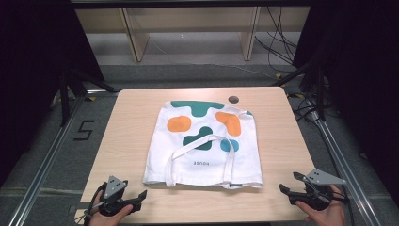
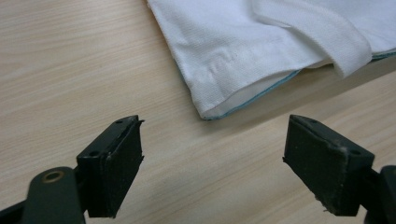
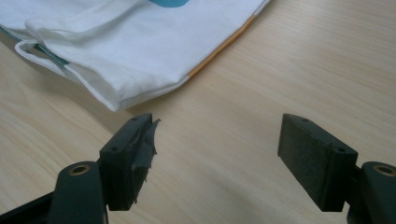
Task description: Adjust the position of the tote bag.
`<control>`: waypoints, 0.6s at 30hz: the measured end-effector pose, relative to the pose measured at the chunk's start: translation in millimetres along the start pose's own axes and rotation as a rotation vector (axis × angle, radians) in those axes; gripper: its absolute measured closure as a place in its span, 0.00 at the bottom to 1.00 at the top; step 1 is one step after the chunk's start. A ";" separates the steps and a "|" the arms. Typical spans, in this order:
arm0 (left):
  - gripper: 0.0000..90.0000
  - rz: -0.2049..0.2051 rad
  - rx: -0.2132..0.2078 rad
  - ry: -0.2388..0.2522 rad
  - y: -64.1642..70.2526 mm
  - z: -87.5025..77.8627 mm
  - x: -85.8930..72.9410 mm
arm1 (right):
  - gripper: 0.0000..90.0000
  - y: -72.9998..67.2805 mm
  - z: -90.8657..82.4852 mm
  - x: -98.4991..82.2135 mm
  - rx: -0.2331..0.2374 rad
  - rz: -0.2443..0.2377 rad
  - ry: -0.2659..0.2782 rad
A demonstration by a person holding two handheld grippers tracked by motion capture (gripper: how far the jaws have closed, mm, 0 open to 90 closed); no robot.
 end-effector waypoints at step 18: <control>0.27 0.079 0.019 -0.063 -3.3 15.8 2.7 | 0.31 -6.2 3.3 -1.1 0.012 0.028 -0.014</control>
Point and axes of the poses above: each handheld gripper's, and its own axes: z roughly forward along the jaws, x roughly out of its top, y roughly to its right, the point moved 10 cm from there along z, roughly forward along the jaws, and after that the axes turned 2 degrees about y, right-handed, at the moved point
